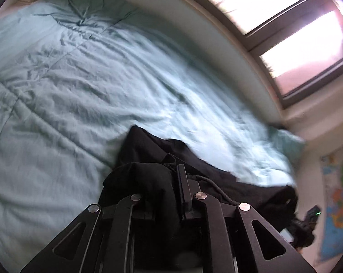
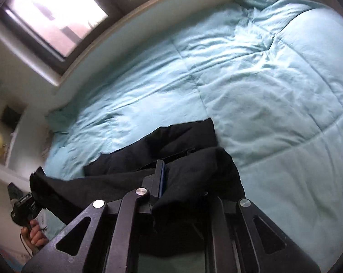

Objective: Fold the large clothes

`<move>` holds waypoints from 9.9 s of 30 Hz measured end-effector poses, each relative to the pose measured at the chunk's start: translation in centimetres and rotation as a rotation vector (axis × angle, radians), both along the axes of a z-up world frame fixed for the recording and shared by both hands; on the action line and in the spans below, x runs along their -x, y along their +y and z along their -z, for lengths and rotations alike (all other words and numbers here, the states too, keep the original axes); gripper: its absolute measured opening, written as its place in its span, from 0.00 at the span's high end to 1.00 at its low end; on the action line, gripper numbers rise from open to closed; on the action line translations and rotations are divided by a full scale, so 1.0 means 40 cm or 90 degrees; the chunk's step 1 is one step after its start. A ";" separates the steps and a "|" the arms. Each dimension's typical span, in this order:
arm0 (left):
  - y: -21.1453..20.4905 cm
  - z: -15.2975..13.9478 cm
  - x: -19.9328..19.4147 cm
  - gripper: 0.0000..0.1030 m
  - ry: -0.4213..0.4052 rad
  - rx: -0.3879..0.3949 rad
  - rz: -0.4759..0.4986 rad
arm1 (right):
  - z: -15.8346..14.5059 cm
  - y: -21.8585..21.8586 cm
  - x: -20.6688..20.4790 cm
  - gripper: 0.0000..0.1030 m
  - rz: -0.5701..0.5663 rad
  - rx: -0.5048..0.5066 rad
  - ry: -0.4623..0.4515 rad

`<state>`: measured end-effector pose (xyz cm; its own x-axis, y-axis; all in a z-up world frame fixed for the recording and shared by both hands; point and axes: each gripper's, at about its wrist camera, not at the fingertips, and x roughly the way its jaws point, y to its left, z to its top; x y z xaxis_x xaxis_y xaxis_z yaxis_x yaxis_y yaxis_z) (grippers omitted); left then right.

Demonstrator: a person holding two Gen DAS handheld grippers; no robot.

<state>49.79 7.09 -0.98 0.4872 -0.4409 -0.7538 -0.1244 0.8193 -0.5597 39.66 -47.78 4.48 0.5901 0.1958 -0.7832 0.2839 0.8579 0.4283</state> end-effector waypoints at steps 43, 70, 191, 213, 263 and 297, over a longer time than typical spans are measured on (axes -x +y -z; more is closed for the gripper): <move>0.098 -0.031 -0.037 0.25 -0.033 -0.061 0.130 | 0.055 -0.050 -0.039 0.31 -0.075 0.048 0.077; 0.025 0.013 -0.165 0.87 -0.110 -0.043 0.122 | 0.122 -0.017 -0.198 0.78 -0.079 0.322 -0.026; -0.327 0.247 0.029 0.53 0.071 -0.097 0.195 | 0.379 0.478 -0.289 0.35 -0.226 0.173 0.133; -0.040 0.235 0.333 0.52 0.137 -0.104 0.105 | 0.321 0.301 0.140 0.30 -0.138 0.107 0.149; 0.095 0.440 -0.092 0.09 0.150 0.171 0.073 | 0.530 -0.068 -0.181 0.00 -0.105 -0.122 0.136; -0.095 -0.114 0.233 0.81 -0.142 0.034 0.176 | 0.238 0.133 0.006 0.62 -0.184 -0.059 -0.064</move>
<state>40.48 3.31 3.56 0.4938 -0.6146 -0.6152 0.2279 0.7742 -0.5905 39.41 -42.48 -5.05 0.5734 0.4340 -0.6949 -0.0136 0.8531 0.5216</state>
